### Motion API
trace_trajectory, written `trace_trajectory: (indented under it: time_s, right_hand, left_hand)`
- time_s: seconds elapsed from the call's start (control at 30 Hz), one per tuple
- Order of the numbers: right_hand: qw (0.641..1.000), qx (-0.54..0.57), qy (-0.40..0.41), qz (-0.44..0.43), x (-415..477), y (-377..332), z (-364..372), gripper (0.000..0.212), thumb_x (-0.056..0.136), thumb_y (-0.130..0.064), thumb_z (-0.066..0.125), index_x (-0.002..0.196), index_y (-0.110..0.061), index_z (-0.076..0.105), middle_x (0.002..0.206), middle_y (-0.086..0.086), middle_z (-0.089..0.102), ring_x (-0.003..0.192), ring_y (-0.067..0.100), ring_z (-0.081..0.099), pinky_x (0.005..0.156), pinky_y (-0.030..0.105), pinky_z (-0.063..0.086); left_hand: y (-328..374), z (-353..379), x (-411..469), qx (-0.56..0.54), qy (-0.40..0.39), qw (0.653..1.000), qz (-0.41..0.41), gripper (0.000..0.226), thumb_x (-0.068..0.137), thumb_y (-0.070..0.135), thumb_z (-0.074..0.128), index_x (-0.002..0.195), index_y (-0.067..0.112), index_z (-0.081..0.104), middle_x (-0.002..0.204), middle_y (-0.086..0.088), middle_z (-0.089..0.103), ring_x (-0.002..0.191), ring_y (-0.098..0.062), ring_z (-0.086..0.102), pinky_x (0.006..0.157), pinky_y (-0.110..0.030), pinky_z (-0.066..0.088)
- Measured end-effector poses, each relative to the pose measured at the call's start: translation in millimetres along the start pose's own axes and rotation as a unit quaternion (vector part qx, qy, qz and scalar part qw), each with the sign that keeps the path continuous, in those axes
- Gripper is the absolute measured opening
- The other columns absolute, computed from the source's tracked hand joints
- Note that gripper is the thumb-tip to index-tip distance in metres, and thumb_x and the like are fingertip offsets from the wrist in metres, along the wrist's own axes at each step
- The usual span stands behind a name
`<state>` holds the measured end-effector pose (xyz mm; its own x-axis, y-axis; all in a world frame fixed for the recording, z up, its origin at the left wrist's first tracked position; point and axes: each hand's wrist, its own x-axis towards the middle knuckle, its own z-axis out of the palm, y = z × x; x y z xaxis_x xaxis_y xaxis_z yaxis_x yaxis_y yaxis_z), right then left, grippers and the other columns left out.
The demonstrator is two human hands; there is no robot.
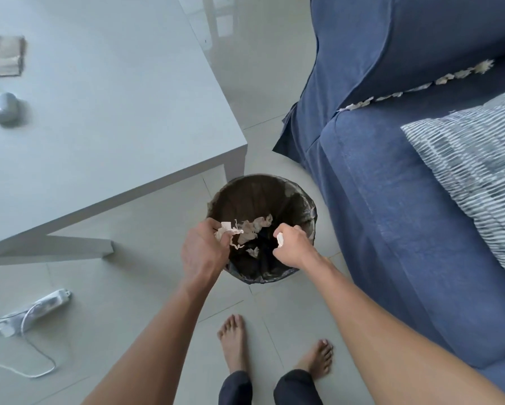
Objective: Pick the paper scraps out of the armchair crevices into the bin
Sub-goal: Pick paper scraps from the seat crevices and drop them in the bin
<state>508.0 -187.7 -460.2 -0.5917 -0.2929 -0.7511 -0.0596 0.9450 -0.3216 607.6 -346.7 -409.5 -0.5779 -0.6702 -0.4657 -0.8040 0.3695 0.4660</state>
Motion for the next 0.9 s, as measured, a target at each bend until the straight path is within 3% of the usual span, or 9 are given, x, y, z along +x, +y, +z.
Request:
trace_trajectory:
  time_s: [0.17,0.27,0.5,0.63,0.9]
  right_hand:
    - [1.000,-0.005,-0.001,0.003,1.6,-1.9,8.4,0.060,0.088,-0.018,0.070,0.143,-0.021,0.046,0.136,0.013,0.045,0.120,0.034,0.054,0.098,0.037,0.044]
    - [1.000,-0.001,-0.005,0.010,2.5,-4.2,7.9,0.057,0.094,-0.019,0.061,0.147,-0.021,0.042,0.140,0.015,0.044,0.126,0.035,0.052,0.104,0.038,0.041]
    - [1.000,-0.017,0.010,0.006,0.7,-7.3,-3.6,0.039,0.100,-0.019,0.050,0.138,-0.020,0.052,0.136,0.014,0.049,0.126,0.034,0.053,0.107,0.040,0.041]
    - [1.000,-0.017,0.015,0.007,-3.1,-0.6,-10.2,0.040,0.100,-0.020,0.049,0.141,-0.020,0.051,0.138,0.014,0.048,0.125,0.034,0.053,0.106,0.044,0.044]
    - [0.998,0.007,0.055,-0.002,-10.2,14.6,-21.1,0.042,0.101,-0.020,0.049,0.142,-0.020,0.048,0.136,0.012,0.050,0.122,0.027,0.054,0.102,0.039,0.045]
  left_hand:
    - [-13.6,4.5,8.6,0.002,-0.015,1.000,0.001,0.033,0.091,0.032,0.066,0.119,0.014,0.067,0.114,-0.009,0.071,0.106,-0.030,0.065,0.090,-0.041,0.053]
    - [-15.8,4.2,12.7,0.015,-0.027,0.999,0.027,0.033,0.091,0.030,0.065,0.119,0.013,0.067,0.116,-0.008,0.070,0.108,-0.029,0.064,0.089,-0.037,0.052]
    - [-19.3,-2.0,21.4,0.056,-0.038,0.996,0.049,0.029,0.090,0.026,0.065,0.116,0.012,0.070,0.114,-0.011,0.070,0.104,-0.031,0.065,0.084,-0.035,0.050]
    - [-17.3,2.5,22.2,0.062,-0.048,0.995,0.068,0.028,0.091,0.025,0.063,0.116,0.014,0.070,0.115,-0.009,0.070,0.104,-0.029,0.065,0.083,-0.035,0.050]
    - [-13.4,10.6,28.5,0.060,-0.053,0.992,0.094,0.026,0.091,0.027,0.064,0.114,0.017,0.070,0.112,-0.005,0.073,0.099,-0.028,0.068,0.077,-0.034,0.054]
